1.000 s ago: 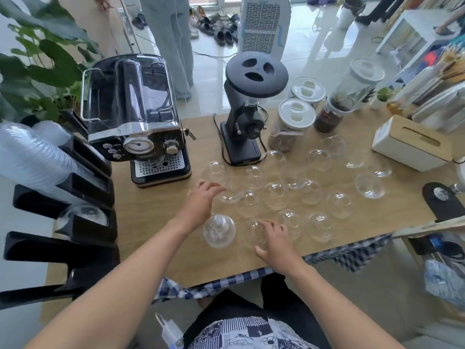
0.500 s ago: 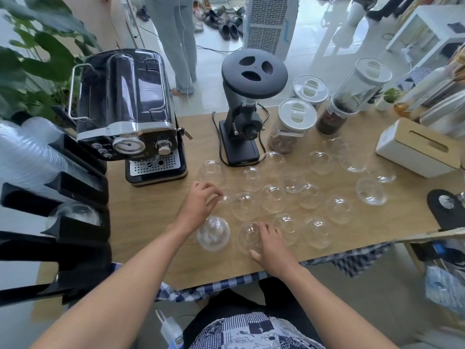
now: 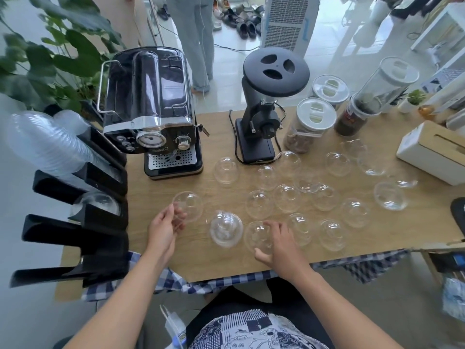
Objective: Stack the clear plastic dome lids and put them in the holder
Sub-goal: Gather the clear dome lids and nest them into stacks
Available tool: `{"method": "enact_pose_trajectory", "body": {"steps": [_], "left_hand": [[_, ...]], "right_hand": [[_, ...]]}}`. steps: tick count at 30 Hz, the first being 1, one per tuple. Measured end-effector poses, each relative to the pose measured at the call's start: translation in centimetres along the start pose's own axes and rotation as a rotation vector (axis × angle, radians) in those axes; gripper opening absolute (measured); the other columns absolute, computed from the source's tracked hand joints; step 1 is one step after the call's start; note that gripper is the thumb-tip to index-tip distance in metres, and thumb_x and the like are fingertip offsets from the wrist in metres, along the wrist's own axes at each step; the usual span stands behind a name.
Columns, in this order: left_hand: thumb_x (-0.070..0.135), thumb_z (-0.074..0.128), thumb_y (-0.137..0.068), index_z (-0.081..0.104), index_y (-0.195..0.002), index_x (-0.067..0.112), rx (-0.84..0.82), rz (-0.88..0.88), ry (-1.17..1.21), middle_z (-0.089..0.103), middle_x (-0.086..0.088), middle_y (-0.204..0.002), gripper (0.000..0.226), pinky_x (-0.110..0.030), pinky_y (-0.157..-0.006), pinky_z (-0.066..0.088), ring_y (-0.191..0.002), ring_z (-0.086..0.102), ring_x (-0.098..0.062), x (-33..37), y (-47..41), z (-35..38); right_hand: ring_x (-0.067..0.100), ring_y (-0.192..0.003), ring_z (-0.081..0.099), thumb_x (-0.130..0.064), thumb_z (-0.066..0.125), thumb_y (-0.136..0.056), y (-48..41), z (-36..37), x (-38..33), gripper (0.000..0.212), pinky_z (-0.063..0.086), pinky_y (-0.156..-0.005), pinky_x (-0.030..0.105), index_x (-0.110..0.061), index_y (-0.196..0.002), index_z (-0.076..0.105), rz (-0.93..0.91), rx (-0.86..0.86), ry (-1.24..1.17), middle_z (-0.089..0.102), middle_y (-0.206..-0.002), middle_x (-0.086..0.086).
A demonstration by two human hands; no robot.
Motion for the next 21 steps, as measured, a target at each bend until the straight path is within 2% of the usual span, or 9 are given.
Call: {"method": "enact_pose_trajectory", "body": {"steps": [3, 8, 12, 18, 21], "left_hand": [[0.024, 0.058, -0.115, 0.074, -0.133, 0.009, 0.0, -0.064, 0.0, 0.077, -0.006, -0.109, 0.029, -0.036, -0.088, 0.058, -0.103, 0.073, -0.022, -1.4, 0.1, -1.1], [0.02, 0.056, -0.116, 0.072, -0.133, 0.006, -0.025, -0.166, 0.045, 0.075, -0.008, -0.106, 0.028, -0.034, -0.084, 0.057, -0.095, 0.072, -0.019, -2.7, 0.9, -0.5], [0.019, 0.057, -0.114, 0.072, -0.134, 0.006, -0.045, -0.169, 0.084, 0.076, -0.011, -0.116, 0.028, -0.033, -0.085, 0.059, -0.097, 0.074, -0.02, -2.0, 0.9, -0.6], [0.019, 0.059, -0.113, 0.075, -0.132, 0.006, -0.064, -0.166, 0.075, 0.078, -0.01, -0.11, 0.028, -0.032, -0.081, 0.06, -0.093, 0.074, -0.018, -1.3, 1.6, -0.8], [0.02, 0.06, -0.113, 0.076, -0.132, 0.007, -0.075, -0.158, 0.074, 0.077, -0.011, -0.114, 0.028, -0.032, -0.081, 0.061, -0.092, 0.074, -0.018, -1.4, 1.7, -0.8]], "right_hand": [[0.019, -0.127, 0.047, -0.053, 0.078, -0.091, 0.2, 0.2, -0.9, 0.082, 0.053, -0.107, 0.042, -0.027, -0.157, 0.037, -0.009, -0.002, -0.024, 0.044, -0.14, 0.001], [0.022, -0.127, 0.052, -0.046, 0.081, -0.09, 0.0, 1.1, -2.4, 0.084, 0.052, -0.112, 0.043, -0.024, -0.158, 0.037, 0.004, -0.013, -0.096, 0.042, -0.14, 0.002], [0.023, -0.128, 0.05, -0.043, 0.083, -0.09, -0.3, 1.2, -2.7, 0.086, 0.051, -0.113, 0.042, -0.022, -0.159, 0.037, 0.037, 0.007, -0.12, 0.042, -0.142, 0.004], [0.022, -0.125, 0.053, -0.046, 0.085, -0.087, -0.5, 1.2, -2.3, 0.087, 0.053, -0.11, 0.041, -0.025, -0.158, 0.04, 0.067, 0.009, -0.109, 0.042, -0.138, 0.002], [0.02, -0.126, 0.051, -0.047, 0.085, -0.088, -0.4, 0.9, -2.3, 0.086, 0.051, -0.107, 0.034, -0.025, -0.158, 0.041, 0.08, 0.01, -0.108, 0.041, -0.138, 0.002]]}}
Point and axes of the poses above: each hand's wrist, its own y-axis away from the middle knuckle, its own z-axis out of the palm, x = y × z, the point moved 6 cm from there along -y, towards the middle knuckle
